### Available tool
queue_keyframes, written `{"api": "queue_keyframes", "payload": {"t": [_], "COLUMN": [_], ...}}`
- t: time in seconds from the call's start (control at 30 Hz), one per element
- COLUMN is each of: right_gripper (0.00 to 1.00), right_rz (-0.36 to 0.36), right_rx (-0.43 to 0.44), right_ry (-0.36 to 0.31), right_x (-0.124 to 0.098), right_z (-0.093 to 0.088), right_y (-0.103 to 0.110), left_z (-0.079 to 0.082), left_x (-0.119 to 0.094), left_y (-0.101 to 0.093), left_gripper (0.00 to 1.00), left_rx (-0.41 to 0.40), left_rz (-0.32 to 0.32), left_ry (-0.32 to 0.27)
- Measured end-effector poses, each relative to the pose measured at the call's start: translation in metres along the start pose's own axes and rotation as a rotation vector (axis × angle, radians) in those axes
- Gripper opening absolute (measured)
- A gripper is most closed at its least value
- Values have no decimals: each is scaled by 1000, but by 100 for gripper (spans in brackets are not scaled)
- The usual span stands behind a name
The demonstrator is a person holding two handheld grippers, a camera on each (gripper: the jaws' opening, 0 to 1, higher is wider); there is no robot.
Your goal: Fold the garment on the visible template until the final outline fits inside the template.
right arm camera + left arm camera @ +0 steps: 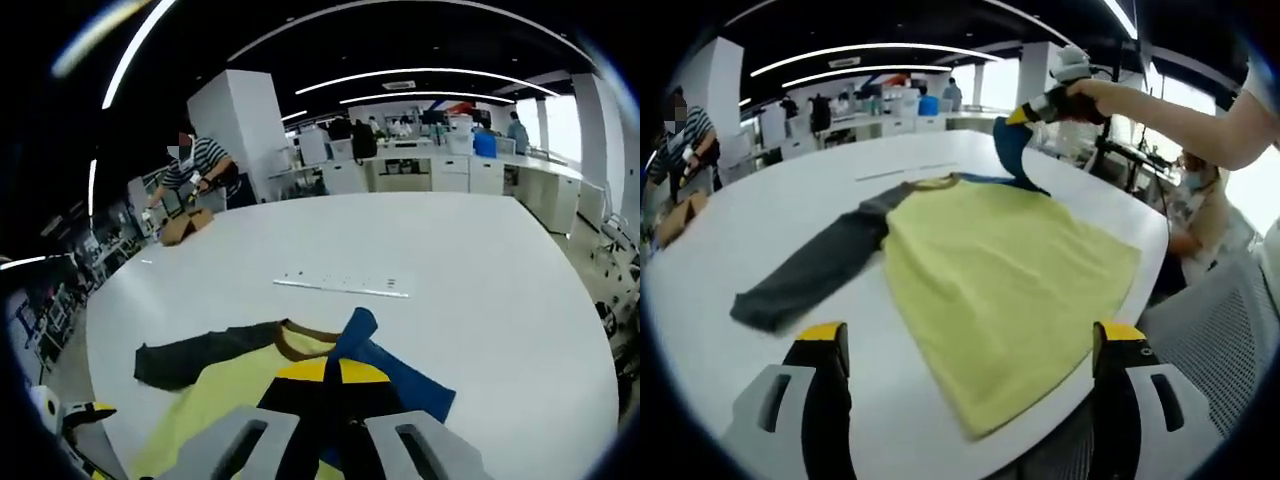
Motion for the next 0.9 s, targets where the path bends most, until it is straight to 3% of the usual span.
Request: {"api": "queue_keyframes", "payload": {"t": [0.27,0.63,0.9], "right_gripper": [0,0,0], "right_rz": [28,67,105], "right_rx": [-33,-173,-189], "right_ry": [8,57,83], "right_x": [13,35,68], "right_z": [8,14,19], "right_y": [19,49,49], "left_z": [-2,-1,-5], "left_x": [0,-1,-2], "left_y": [0,3,3], "left_gripper": [98,96,95], "left_rx": [-12,-10,-26], "left_rz": [-1,21,27], "left_ry": [-1,-8,0]}}
Point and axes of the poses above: the point that each gripper's makers call its tool centre point, and the gripper's own axes: x roughly forward along the fingers, y roughly to its left, z roughly out of its top, the point moved 5 cm from there along -x, roughly backward along the fingers, and after that the axes turned 6 degrees about z, right-handed, at the moved point
